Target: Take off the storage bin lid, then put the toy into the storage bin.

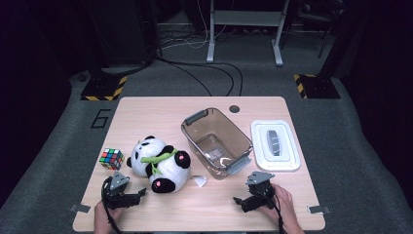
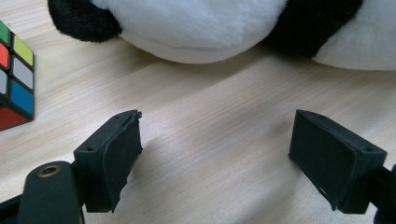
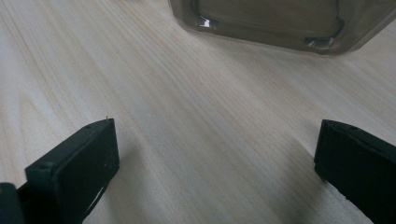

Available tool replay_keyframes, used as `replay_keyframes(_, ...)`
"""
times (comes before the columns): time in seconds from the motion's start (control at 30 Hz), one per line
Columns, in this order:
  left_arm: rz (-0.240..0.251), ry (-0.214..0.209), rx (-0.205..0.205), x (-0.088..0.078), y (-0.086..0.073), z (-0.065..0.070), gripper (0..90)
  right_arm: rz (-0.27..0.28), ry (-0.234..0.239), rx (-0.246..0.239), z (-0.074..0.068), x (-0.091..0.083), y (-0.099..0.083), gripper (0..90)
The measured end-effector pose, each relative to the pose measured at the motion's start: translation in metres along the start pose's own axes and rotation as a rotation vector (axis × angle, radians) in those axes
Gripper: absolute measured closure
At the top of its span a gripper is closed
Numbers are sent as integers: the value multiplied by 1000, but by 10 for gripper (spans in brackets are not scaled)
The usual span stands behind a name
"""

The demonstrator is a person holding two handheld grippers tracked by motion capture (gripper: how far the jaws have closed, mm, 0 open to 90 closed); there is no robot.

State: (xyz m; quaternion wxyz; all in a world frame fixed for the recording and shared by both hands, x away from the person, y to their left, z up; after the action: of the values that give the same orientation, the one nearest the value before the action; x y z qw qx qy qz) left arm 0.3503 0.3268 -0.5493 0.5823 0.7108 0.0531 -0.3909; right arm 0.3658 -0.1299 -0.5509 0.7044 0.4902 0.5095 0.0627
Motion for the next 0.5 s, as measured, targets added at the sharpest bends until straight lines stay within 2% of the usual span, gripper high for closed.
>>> replay_keyframes(0.5, 6, -9, -16, 1, 0, -1, 167, 0, 1, -1, 0, 0, 0, 0)
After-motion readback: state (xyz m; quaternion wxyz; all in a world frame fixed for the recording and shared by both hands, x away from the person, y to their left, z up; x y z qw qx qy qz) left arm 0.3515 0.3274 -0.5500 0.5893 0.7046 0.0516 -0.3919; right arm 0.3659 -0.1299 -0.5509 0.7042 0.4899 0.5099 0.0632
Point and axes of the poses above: each handheld gripper's, and its own axes: x roughly forward along the jaws, y roughly out of its top, z roughly to its right, the point moved 3 cm from there along x, roughly forward along the jaws, and after that the axes turned 4 degrees about z, right-handed, at the moved point
